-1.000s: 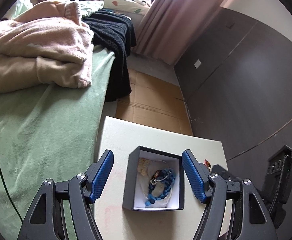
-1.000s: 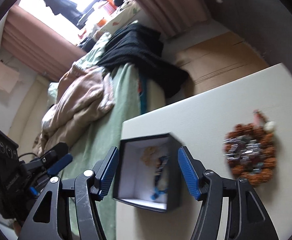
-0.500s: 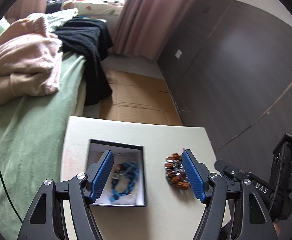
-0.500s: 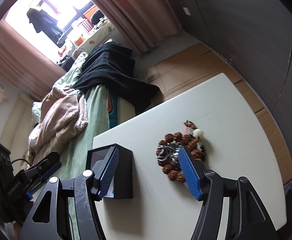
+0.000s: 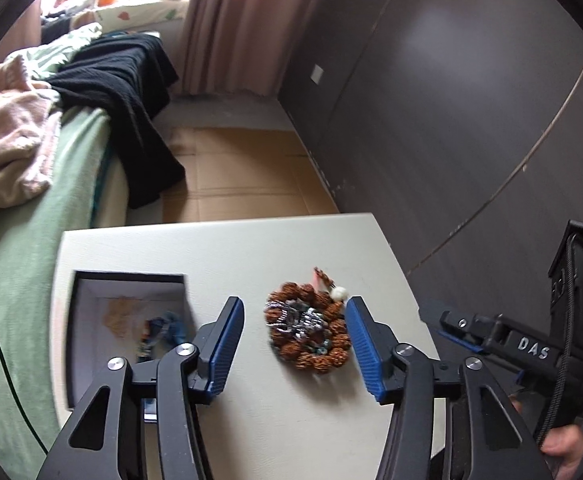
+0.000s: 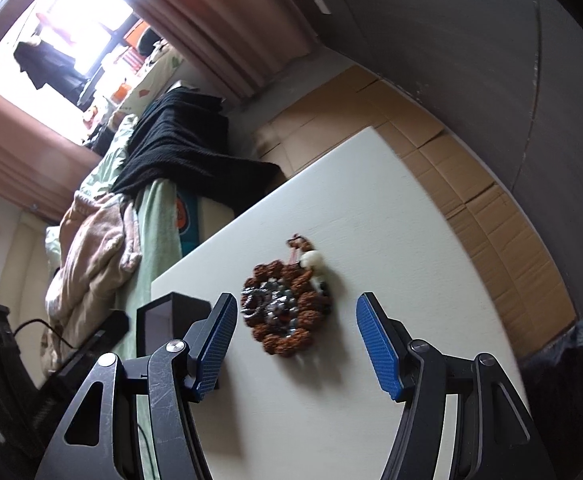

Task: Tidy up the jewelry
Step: 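Grasp the brown rudraksha bead bracelets with the left tool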

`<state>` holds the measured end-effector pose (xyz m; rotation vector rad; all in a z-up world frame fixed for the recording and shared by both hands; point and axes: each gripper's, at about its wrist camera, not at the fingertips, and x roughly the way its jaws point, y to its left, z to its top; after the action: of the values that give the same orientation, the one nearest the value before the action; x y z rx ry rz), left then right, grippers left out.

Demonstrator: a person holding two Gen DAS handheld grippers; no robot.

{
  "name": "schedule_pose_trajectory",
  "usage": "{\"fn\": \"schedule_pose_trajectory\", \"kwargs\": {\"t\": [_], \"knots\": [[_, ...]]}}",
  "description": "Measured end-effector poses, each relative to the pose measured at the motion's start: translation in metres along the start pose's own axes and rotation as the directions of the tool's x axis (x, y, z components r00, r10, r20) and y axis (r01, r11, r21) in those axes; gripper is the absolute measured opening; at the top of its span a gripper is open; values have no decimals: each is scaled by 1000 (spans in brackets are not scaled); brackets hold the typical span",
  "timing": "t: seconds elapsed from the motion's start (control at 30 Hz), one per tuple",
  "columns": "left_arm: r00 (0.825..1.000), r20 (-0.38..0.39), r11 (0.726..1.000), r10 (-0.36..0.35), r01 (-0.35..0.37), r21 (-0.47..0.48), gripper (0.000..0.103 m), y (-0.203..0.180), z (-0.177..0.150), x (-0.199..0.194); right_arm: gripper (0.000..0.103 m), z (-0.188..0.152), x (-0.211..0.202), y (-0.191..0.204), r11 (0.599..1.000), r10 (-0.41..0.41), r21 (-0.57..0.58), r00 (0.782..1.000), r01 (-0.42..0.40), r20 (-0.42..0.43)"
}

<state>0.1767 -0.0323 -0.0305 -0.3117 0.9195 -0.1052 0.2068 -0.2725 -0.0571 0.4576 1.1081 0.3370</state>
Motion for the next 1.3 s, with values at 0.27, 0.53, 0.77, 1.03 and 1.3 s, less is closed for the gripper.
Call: {"fn": "schedule_pose_trajectory", "kwargs": {"t": [0.27, 0.53, 0.77, 1.03, 1.3], "knots": [[993, -122, 1000, 4, -1, 25, 33, -19, -10, 50, 63, 10, 3, -29, 998, -20, 54, 1000, 21, -22], [984, -176, 999, 23, -17, 35, 29, -24, -13, 85, 63, 18, 14, -44, 997, -5, 82, 999, 8, -42], [979, -202, 999, 31, -27, 23, 29, -21, -12, 107, 63, 23, 18, -50, 996, -6, 88, 999, 10, -54], [978, -205, 999, 48, -43, 30, 19, -17, -16, 116, 63, 25, 23, -52, 996, -22, 90, 998, 28, -66], [988, -150, 1000, 21, -20, 7, 18, -10, -9, 91, 63, 23, 21, -43, 997, -28, 64, 998, 32, -63]]}}
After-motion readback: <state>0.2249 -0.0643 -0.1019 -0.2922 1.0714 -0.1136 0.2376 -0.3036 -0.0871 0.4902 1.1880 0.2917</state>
